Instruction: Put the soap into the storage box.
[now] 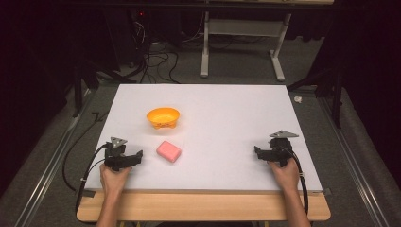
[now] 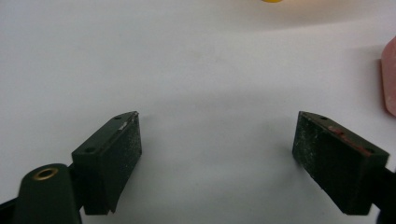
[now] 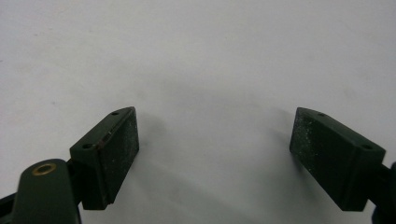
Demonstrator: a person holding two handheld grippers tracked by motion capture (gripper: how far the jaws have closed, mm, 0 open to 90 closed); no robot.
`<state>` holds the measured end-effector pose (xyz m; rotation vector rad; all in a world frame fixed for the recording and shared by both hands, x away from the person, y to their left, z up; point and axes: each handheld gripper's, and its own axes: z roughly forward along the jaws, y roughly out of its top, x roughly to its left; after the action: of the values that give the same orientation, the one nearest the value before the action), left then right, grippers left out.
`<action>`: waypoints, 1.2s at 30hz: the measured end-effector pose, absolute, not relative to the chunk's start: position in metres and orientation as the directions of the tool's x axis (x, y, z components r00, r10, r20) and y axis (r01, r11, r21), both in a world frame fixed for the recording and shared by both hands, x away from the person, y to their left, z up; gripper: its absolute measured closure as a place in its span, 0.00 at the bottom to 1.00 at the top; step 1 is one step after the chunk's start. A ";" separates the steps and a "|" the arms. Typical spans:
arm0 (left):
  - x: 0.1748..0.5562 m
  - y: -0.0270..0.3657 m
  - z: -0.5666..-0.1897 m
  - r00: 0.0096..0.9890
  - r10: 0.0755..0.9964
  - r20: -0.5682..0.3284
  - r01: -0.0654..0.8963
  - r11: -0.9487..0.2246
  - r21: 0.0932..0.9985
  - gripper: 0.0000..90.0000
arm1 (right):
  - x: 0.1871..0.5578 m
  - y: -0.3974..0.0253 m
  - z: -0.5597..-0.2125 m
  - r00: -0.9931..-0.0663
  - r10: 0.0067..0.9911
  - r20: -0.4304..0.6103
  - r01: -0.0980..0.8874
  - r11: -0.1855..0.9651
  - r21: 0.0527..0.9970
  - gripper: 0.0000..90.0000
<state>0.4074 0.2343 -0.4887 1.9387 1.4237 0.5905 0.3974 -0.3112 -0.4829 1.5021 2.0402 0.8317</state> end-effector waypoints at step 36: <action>0.350 0.209 -0.441 0.413 0.910 -0.033 0.541 -0.216 0.813 0.13 | 0.397 -0.311 -0.483 -0.290 0.957 -0.018 0.672 0.217 0.708 0.18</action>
<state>0.3500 0.2095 -0.4410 1.8872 1.2388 0.5982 0.3974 -0.3112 -0.4829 1.5022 2.0403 0.8318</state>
